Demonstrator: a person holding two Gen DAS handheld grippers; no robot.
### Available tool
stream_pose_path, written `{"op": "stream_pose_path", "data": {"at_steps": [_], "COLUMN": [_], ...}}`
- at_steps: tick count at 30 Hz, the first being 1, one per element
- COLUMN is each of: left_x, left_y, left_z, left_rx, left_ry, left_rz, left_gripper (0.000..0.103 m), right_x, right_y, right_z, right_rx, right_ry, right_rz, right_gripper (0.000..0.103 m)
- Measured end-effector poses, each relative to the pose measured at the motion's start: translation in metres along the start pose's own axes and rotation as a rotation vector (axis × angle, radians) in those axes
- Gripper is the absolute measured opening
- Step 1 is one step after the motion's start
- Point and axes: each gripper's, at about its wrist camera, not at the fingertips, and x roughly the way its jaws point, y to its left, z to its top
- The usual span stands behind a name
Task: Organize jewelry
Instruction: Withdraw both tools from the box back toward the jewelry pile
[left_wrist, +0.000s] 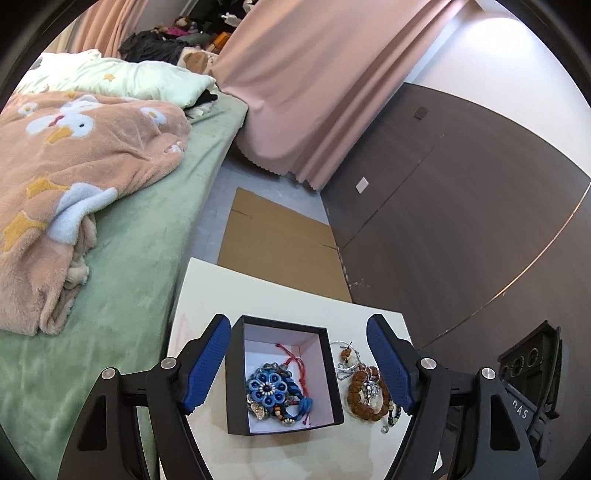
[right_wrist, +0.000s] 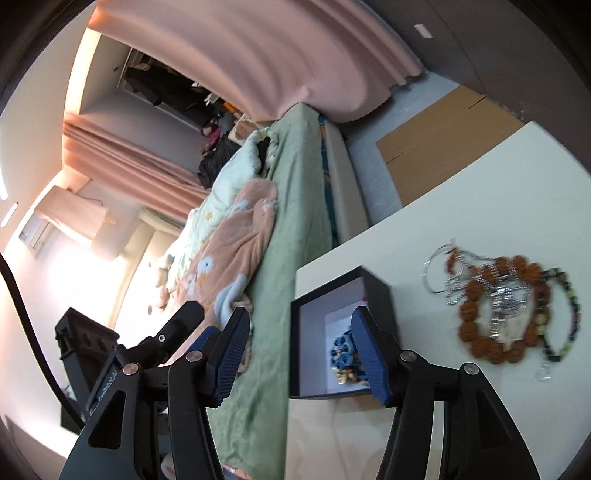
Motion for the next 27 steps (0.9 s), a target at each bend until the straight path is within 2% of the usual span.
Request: {"op": "stream_pose_path", "data": {"at_steps": [18, 23, 27], "left_x": [0.009, 0.017, 0.024], "left_y": [-0.048, -0.063, -0.073], "left_z": [-0.037, -0.051, -0.061], "left_rx": [0.132, 0.184, 0.215], "left_ry": [0.05, 0.083, 0.103], "left_rz": [-0.035, -0.053, -0.065], "left_gripper": [0.077, 0.077, 0.077], "right_x": [-0.067, -0.075, -0.075], "right_y": [-0.045, -0.057, -0.071], "right_z": [0.002, 0.001, 0.001], "right_rx": [0.054, 0.054, 0.057], "right_ry": [-0.051, -0.031, 0.017], "right_rz": [-0.163, -0.249, -0.35], "right_gripper": [0.059, 0.059, 0.059]}}
